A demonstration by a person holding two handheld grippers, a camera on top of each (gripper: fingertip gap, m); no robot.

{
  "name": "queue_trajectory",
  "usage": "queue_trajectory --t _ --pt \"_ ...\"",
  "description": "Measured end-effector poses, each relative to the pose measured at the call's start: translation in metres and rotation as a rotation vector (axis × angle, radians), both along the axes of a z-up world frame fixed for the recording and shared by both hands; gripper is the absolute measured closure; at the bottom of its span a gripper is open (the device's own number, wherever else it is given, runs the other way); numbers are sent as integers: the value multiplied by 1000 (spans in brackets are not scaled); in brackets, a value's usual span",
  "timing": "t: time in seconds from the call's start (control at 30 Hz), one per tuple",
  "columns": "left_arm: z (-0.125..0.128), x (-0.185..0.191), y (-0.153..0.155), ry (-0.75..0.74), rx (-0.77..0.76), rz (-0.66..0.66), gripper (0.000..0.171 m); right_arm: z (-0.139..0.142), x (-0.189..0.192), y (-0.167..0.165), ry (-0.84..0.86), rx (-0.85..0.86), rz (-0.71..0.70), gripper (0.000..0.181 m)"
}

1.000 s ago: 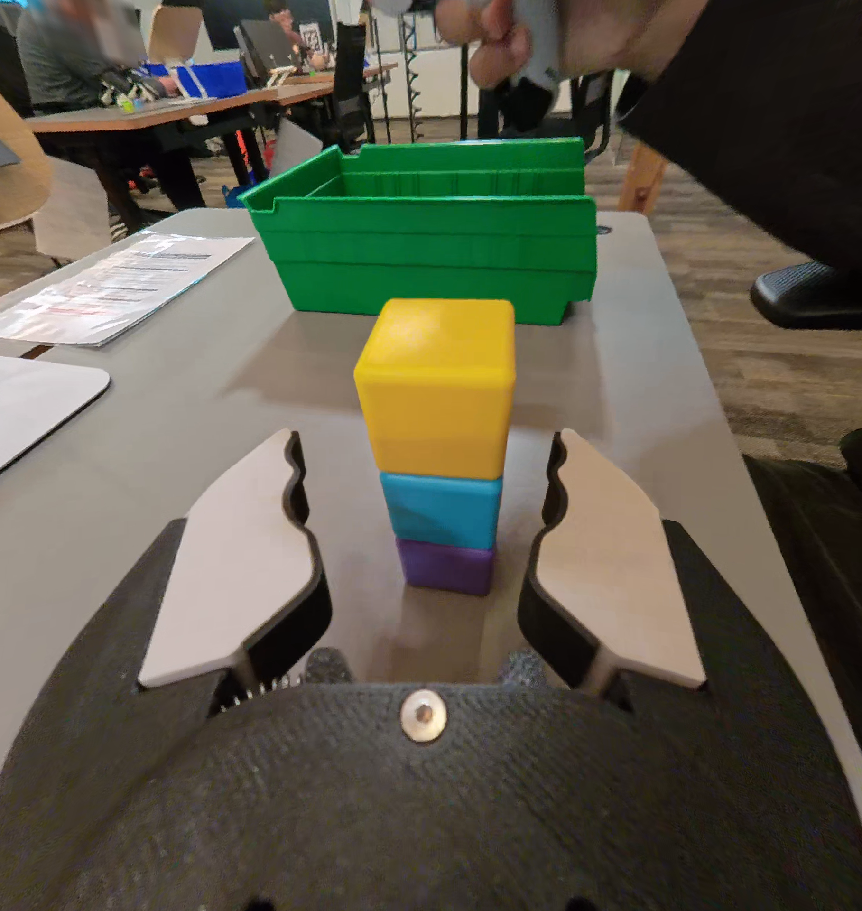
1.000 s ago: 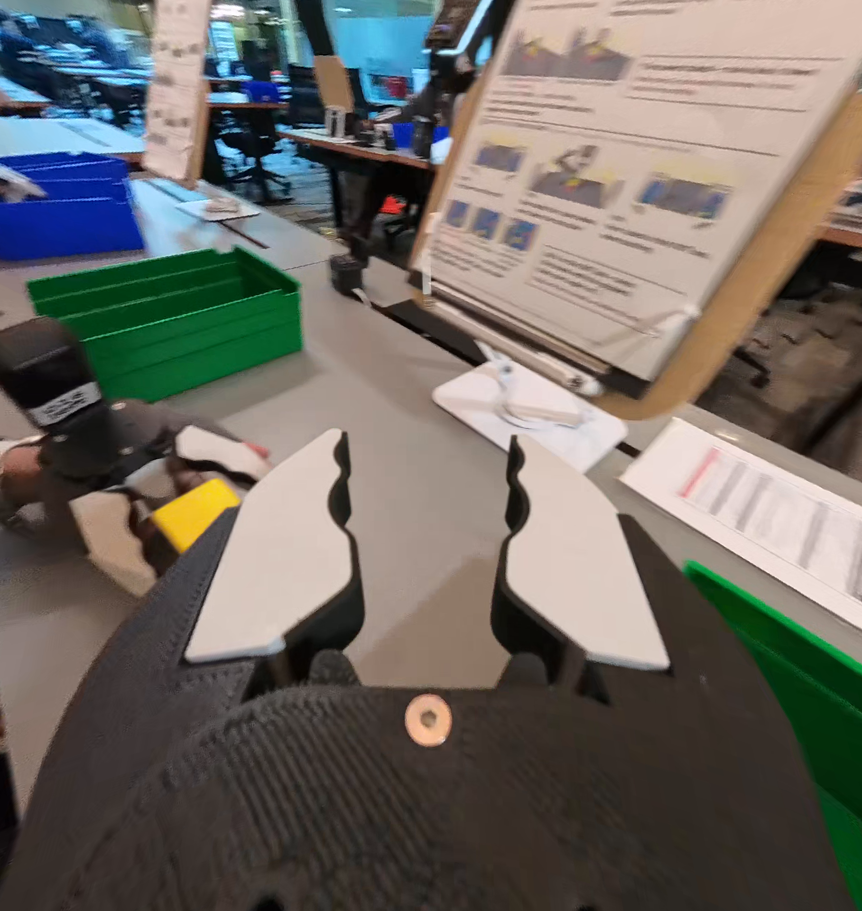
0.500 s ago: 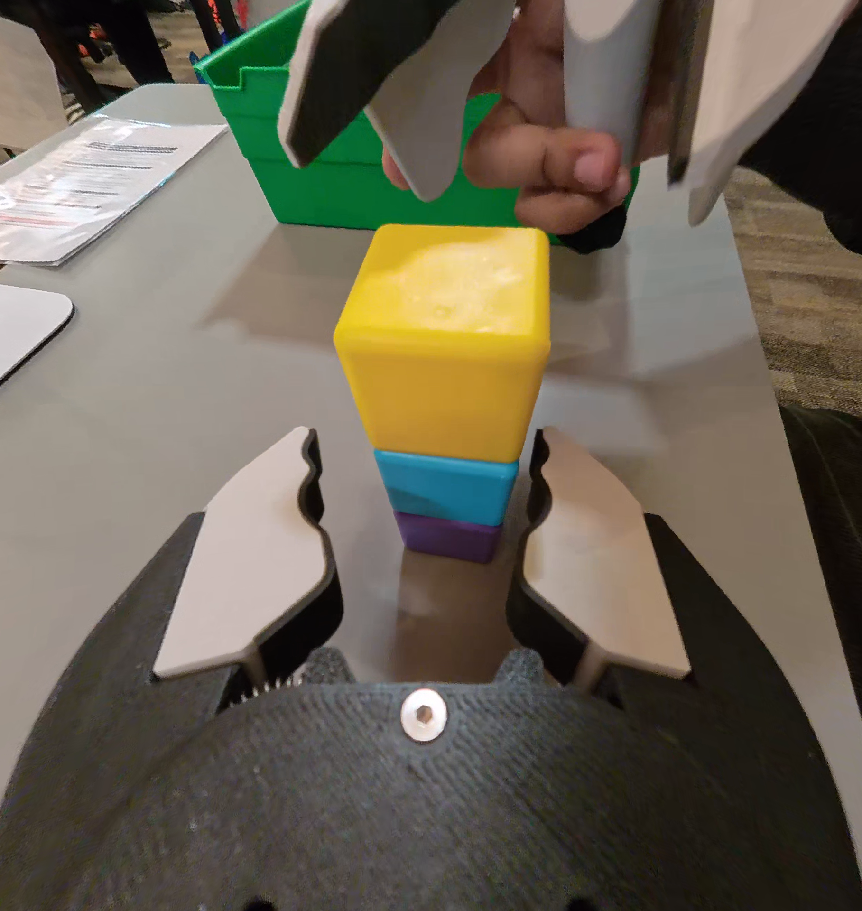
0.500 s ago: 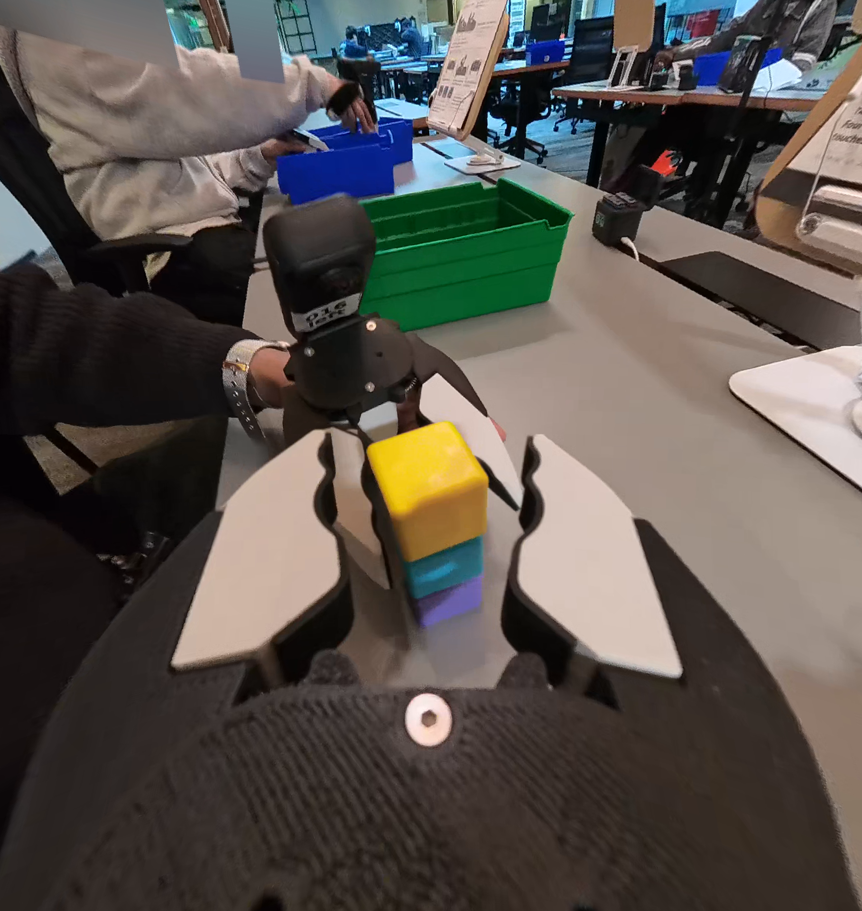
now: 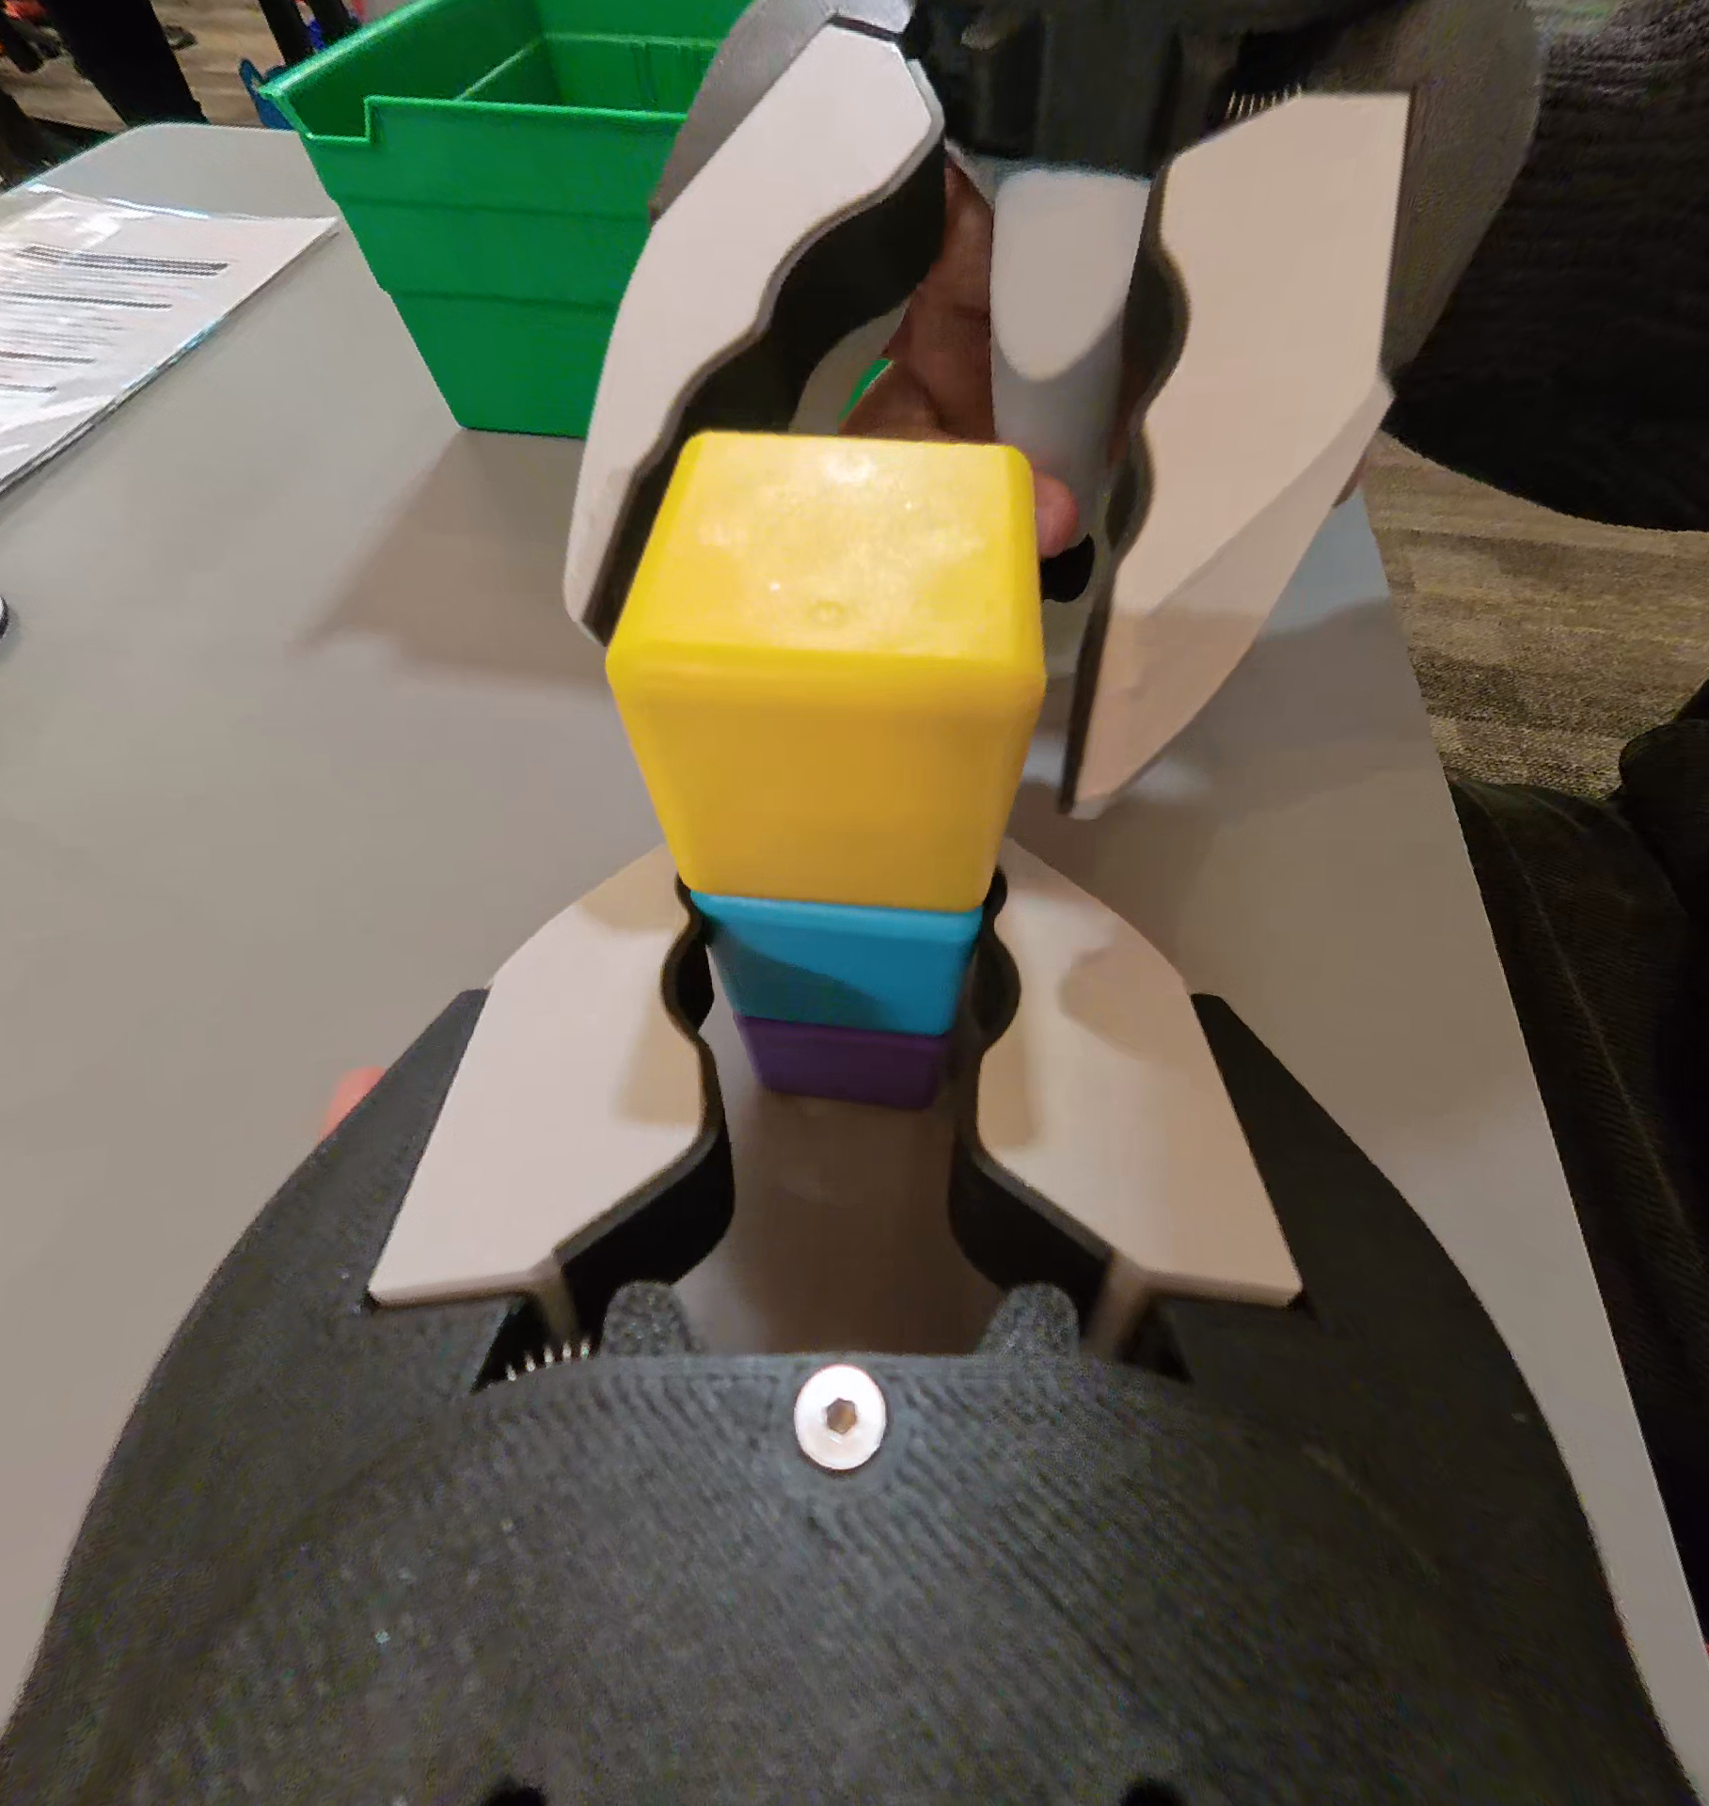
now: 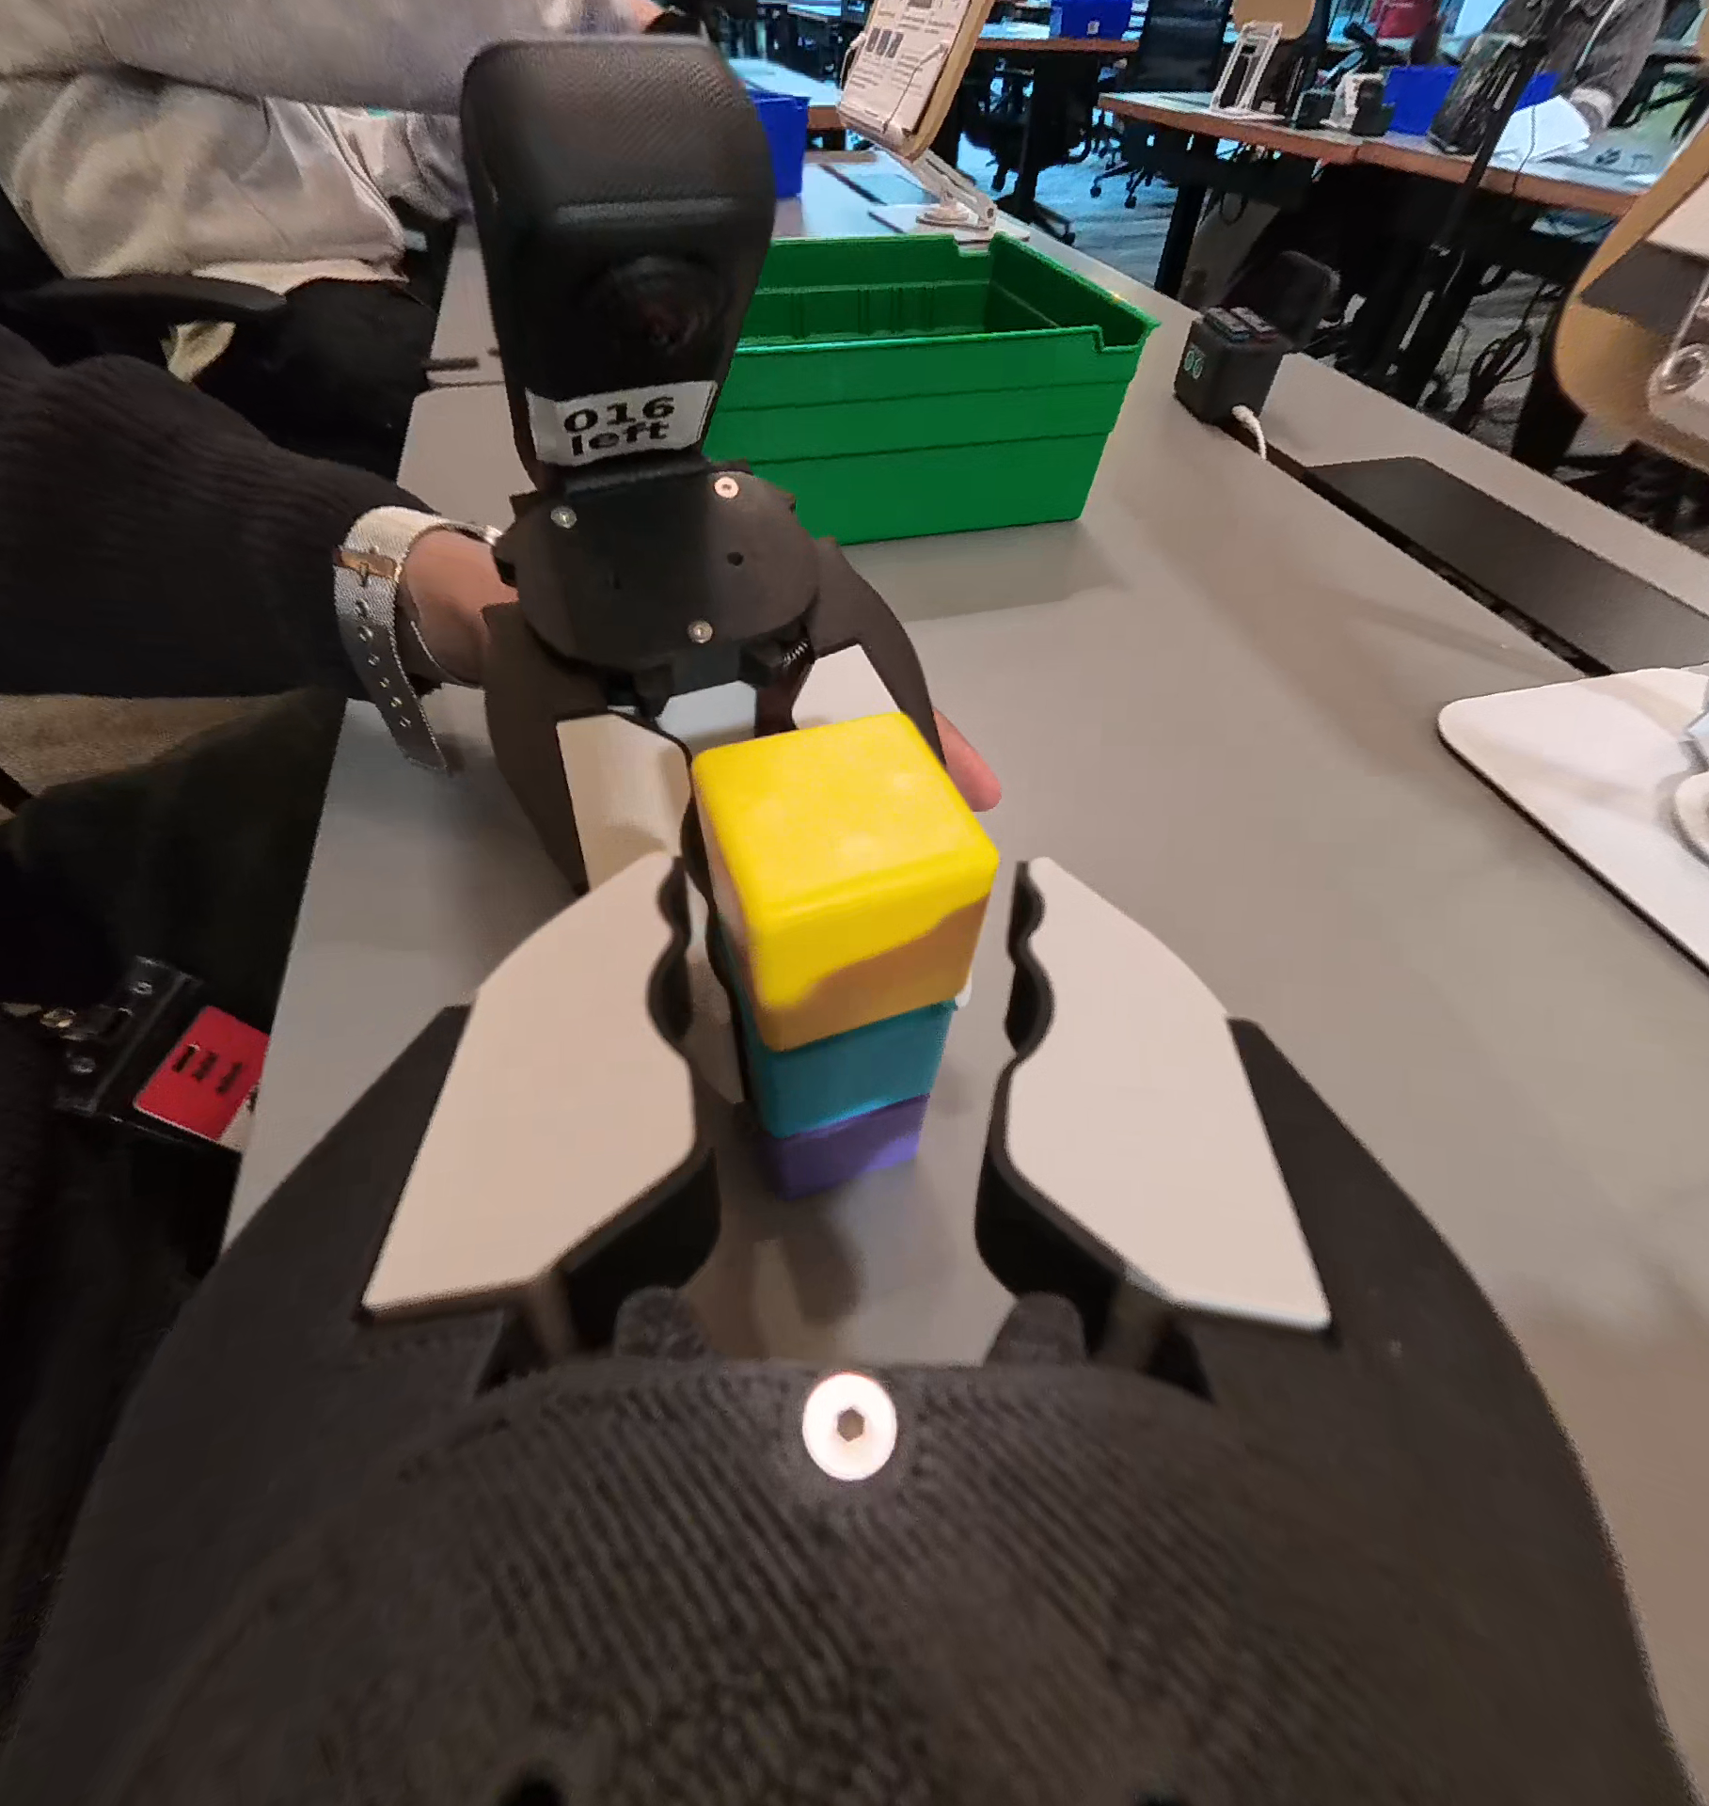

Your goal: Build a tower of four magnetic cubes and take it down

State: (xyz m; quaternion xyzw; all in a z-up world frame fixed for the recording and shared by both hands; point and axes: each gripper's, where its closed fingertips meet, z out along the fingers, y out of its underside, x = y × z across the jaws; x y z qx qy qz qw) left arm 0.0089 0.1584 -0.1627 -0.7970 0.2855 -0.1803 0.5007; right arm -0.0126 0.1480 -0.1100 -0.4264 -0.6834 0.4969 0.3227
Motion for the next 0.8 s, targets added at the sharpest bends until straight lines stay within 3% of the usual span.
queue_trajectory --t 0.07,0.67,0.73,0.8 --pt "0 0 0 -2 -3 -3 120 -1 0 0 22 28 -3 127" --pt "0 -1 1 -8 -8 3 120 3 0 1 29 -64 6 131" --pt "0 -1 1 -1 -6 6 120 13 0 4 73 -125 -6 132" --pt "-1 -1 1 3 -4 6 120 44 2 14 185 -267 -38 131"
